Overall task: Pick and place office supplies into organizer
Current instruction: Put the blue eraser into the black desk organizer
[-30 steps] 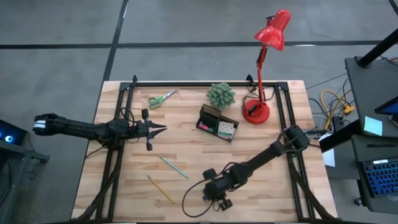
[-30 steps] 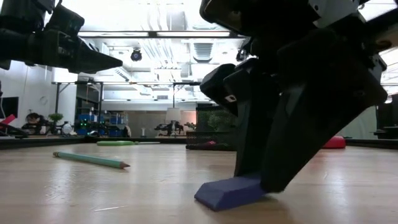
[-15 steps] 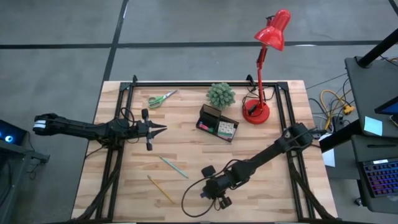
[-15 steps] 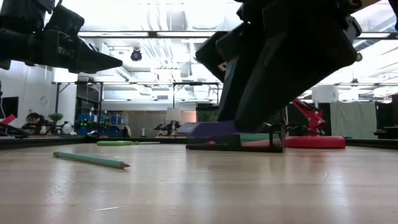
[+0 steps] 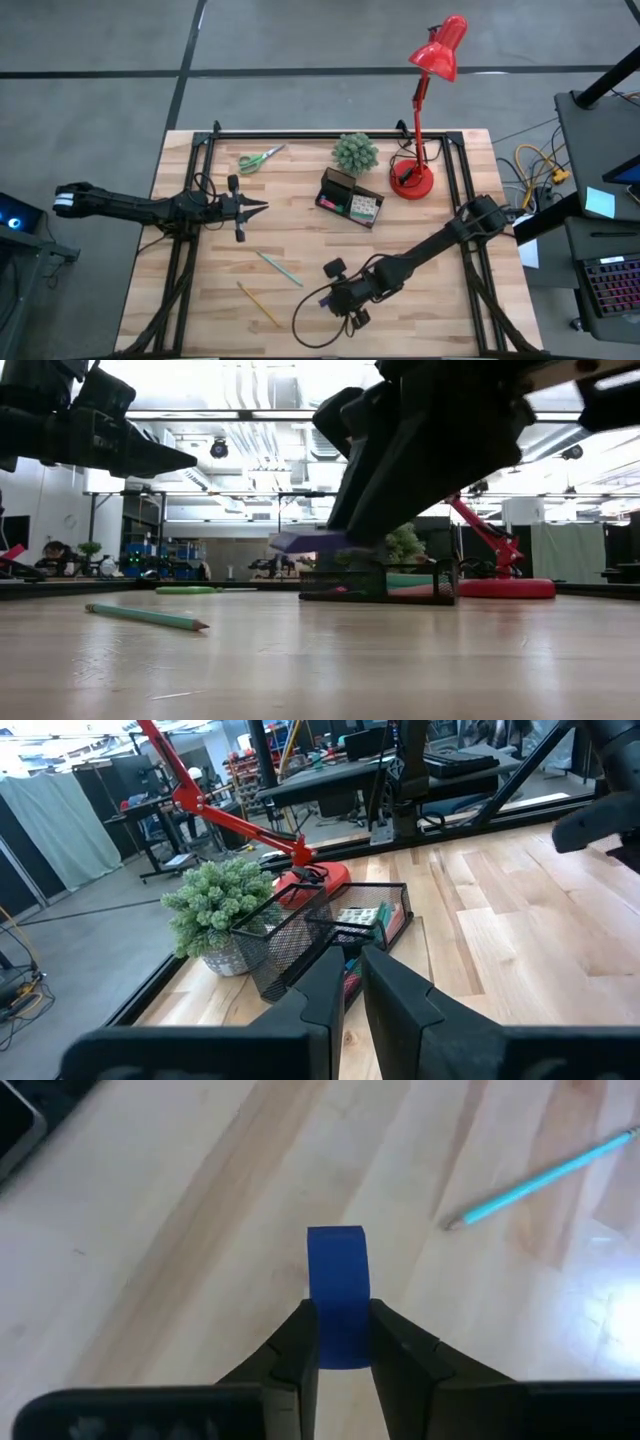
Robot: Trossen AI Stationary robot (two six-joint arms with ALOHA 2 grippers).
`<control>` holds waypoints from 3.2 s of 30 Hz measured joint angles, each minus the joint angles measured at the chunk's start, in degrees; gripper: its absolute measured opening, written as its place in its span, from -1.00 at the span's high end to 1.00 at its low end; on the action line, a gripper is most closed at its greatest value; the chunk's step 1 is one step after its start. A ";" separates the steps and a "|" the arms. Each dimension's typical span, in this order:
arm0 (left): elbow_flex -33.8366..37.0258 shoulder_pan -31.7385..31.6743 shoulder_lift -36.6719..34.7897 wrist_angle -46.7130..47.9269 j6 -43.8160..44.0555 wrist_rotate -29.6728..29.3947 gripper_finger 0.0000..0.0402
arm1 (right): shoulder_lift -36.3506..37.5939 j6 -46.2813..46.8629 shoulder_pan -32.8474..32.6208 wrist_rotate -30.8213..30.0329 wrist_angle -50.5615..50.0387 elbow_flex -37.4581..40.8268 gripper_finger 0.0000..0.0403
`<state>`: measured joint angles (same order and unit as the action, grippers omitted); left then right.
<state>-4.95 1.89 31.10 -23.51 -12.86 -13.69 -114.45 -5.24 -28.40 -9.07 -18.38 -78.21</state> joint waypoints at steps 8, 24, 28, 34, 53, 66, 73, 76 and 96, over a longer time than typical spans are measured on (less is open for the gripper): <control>0.00 0.00 0.03 0.00 0.00 0.00 0.87 | 0.83 -1.47 1.09 -4.60 -0.99 -0.01 0.65; 0.00 0.00 0.05 0.00 0.00 0.00 0.87 | 1.62 -3.98 3.29 -14.63 -2.76 -0.01 0.65; 0.00 -0.01 0.02 0.00 -0.01 0.00 0.87 | 1.62 -4.84 4.13 -15.55 -3.16 -0.01 0.65; 0.00 -0.01 0.01 0.00 0.00 0.00 0.87 | 1.62 -4.87 5.81 -15.61 -4.60 -0.01 0.65; 0.00 0.00 0.01 0.00 0.00 0.00 0.87 | 1.60 -5.97 10.88 -16.68 -5.51 -0.01 0.65; 0.00 -0.02 -0.01 0.00 -0.02 0.00 0.87 | 1.60 -8.70 14.70 -19.74 -5.21 -0.01 0.65; 0.00 -0.02 0.01 0.00 -0.02 0.00 0.87 | 1.57 -9.00 17.37 -20.16 -5.21 -0.03 0.65; 0.00 -0.02 0.00 0.00 -0.02 0.00 0.87 | 1.57 -9.85 18.68 -20.16 -5.25 -0.03 0.65; 0.00 -0.02 0.00 0.00 -0.02 0.00 0.87 | 1.55 -12.78 25.16 -21.12 -5.39 -0.03 0.65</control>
<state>-4.95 1.87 31.11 -23.51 -12.88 -13.69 -112.90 -18.02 -3.25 -30.20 -23.77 -78.24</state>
